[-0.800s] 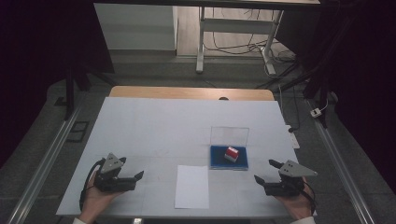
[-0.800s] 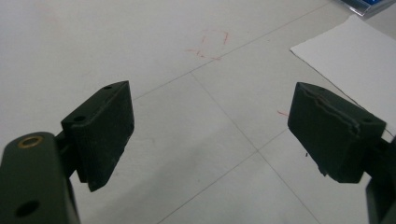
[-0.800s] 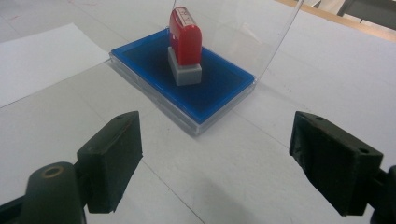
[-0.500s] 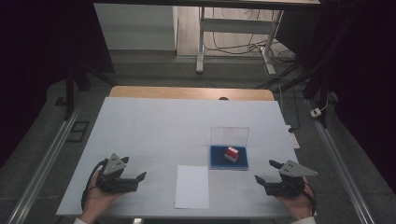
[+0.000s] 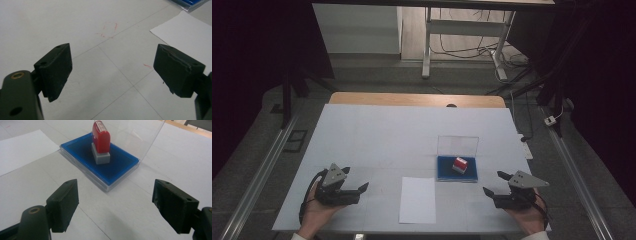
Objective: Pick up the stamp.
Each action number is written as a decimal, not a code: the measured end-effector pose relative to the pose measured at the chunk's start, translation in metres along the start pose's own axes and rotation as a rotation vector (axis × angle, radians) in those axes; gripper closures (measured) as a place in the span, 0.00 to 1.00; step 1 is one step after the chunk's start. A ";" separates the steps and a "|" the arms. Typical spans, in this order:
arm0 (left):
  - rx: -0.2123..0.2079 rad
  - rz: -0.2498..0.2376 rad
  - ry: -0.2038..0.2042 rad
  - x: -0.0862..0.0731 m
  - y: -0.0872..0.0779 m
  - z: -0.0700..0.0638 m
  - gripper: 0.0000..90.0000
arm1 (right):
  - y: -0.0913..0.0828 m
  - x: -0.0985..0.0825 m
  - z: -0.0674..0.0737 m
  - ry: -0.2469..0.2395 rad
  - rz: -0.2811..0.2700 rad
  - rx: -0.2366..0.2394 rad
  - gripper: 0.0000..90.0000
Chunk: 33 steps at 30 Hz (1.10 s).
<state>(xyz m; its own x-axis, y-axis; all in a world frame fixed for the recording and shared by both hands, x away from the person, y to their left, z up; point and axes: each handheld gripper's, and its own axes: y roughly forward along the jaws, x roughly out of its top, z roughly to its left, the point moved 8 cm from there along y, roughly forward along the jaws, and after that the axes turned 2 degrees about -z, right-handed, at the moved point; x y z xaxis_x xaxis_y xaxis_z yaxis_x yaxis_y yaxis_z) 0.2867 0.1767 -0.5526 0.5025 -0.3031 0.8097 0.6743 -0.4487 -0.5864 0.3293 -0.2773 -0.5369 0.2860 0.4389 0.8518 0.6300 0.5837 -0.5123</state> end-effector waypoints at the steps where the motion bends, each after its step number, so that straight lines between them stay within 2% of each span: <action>1: 0.000 0.000 0.000 0.000 0.000 0.000 0.18 | 0.000 0.000 0.000 0.000 0.000 0.000 0.24; 10: -0.010 0.006 -0.008 -0.001 0.002 0.001 0.17 | 0.004 0.012 0.004 -0.007 0.008 0.015 0.27; 19: -0.018 0.014 -0.007 0.000 0.004 0.000 0.17 | 0.004 0.034 0.005 -0.026 0.013 0.024 0.29; 25: -0.026 0.020 -0.005 0.000 0.006 -0.001 0.17 | 0.008 0.048 0.007 -0.021 0.010 0.056 0.30; 33: -0.034 0.038 0.001 -0.002 0.009 -0.001 0.17 | 0.023 0.062 0.008 -0.026 0.056 0.077 0.30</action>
<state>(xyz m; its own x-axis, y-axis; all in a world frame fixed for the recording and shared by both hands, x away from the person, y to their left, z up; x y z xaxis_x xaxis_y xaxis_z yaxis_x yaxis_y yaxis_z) 0.2908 0.1724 -0.5597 0.5269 -0.3212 0.7869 0.6357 -0.4656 -0.6157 0.3559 -0.2315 -0.4964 0.2991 0.4893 0.8192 0.5557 0.6086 -0.5664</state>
